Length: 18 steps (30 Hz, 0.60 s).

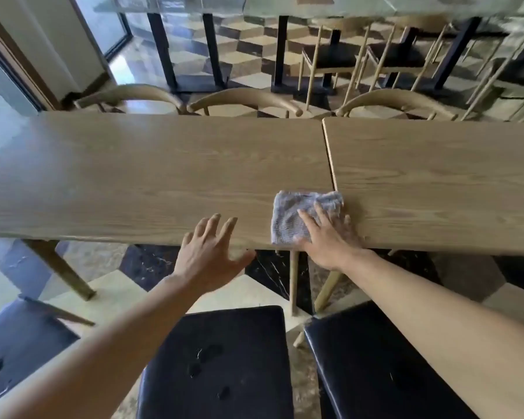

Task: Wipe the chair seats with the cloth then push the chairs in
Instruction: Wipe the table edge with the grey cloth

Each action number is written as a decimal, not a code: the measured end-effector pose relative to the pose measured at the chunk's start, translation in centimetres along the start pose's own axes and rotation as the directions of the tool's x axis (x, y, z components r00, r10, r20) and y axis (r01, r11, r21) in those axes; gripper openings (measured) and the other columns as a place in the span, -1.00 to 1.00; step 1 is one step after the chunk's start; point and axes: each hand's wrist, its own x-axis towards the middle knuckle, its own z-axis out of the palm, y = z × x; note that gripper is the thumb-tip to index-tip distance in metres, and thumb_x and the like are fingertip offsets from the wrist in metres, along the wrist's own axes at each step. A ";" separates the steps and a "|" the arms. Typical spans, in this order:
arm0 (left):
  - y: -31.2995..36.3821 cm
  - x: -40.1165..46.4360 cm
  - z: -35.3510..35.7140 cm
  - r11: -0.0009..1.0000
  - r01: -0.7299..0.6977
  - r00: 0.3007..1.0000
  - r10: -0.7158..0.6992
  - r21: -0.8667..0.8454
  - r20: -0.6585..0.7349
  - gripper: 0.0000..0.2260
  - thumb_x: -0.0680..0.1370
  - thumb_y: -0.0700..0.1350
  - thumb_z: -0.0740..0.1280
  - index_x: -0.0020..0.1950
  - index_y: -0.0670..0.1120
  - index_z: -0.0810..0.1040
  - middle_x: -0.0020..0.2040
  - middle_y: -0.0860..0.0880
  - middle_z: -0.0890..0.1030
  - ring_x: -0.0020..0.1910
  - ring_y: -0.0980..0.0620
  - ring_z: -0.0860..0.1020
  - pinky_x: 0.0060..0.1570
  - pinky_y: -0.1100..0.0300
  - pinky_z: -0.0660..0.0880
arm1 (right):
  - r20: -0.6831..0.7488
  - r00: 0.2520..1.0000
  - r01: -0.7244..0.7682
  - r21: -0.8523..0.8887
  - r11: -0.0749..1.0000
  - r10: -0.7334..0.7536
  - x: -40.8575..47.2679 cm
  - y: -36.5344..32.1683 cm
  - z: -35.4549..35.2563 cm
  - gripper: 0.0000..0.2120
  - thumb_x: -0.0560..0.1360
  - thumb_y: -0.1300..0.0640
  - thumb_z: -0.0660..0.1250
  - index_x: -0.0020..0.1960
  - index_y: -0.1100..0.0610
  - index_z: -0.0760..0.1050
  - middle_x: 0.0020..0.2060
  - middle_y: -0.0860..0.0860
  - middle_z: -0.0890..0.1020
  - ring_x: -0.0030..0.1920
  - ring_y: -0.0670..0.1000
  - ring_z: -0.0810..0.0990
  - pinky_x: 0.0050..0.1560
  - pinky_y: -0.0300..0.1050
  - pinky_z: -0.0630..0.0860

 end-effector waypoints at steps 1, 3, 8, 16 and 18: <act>0.3 1.1 1.3 0.999 -0.011 0.999 0.010 0.038 0.033 -0.20 0.44 0.50 -0.01 0.59 0.14 0.02 0.61 -0.07 0.08 0.57 -0.09 0.04 0.48 -0.13 0.13 | -0.018 1.000 0.018 -0.040 0.999 -0.019 1.4 0.8 0.2 -0.35 0.62 -0.32 -0.01 0.61 -0.23 -0.20 0.60 -0.04 -0.33 0.59 0.19 -0.31 0.53 0.30 -0.30; 0.8 3.1 3.8 0.992 -0.026 0.998 0.019 0.121 0.062 -0.21 0.44 0.50 -0.02 0.59 0.16 -0.03 0.62 -0.09 0.04 0.58 -0.13 0.00 0.49 -0.18 0.09 | -0.042 0.999 0.024 -0.104 0.994 -0.029 3.8 2.4 0.3 -0.36 0.62 -0.34 -0.04 0.61 -0.25 -0.19 0.61 -0.03 -0.29 0.59 0.19 -0.30 0.52 0.26 -0.33; 1.8 7.1 8.4 0.991 -0.030 0.996 0.018 0.134 0.086 -0.17 0.43 0.52 -0.06 0.60 0.14 -0.05 0.62 -0.10 0.02 0.58 -0.15 -0.03 0.49 -0.23 0.06 | -0.047 0.996 0.063 -0.194 0.979 -0.073 7.6 4.6 2.1 -0.32 0.57 -0.43 -0.11 0.60 -0.27 -0.24 0.62 0.02 -0.27 0.58 0.21 -0.33 0.50 0.26 -0.36; 2.1 9.2 12.4 0.986 0.017 0.995 -0.032 0.164 0.090 -0.18 0.41 0.52 0.01 0.54 0.07 0.09 0.57 -0.14 0.14 0.53 -0.20 0.08 0.37 -0.32 0.22 | -0.019 1.000 0.000 -0.219 0.976 -0.005 10.9 5.2 5.5 -0.14 0.45 -0.56 -0.15 0.59 -0.19 -0.34 0.60 0.06 -0.33 0.56 0.22 -0.38 0.47 0.24 -0.40; 1.6 9.0 12.7 0.978 -0.025 0.997 0.009 0.207 0.079 -0.23 0.42 0.49 0.04 0.51 0.08 0.13 0.55 -0.13 0.16 0.52 -0.18 0.10 0.35 -0.32 0.22 | -0.064 0.998 -0.015 -0.195 0.981 0.002 10.8 4.9 6.4 -0.17 0.49 -0.50 -0.12 0.61 -0.15 -0.28 0.62 0.07 -0.28 0.57 0.23 -0.35 0.49 0.27 -0.34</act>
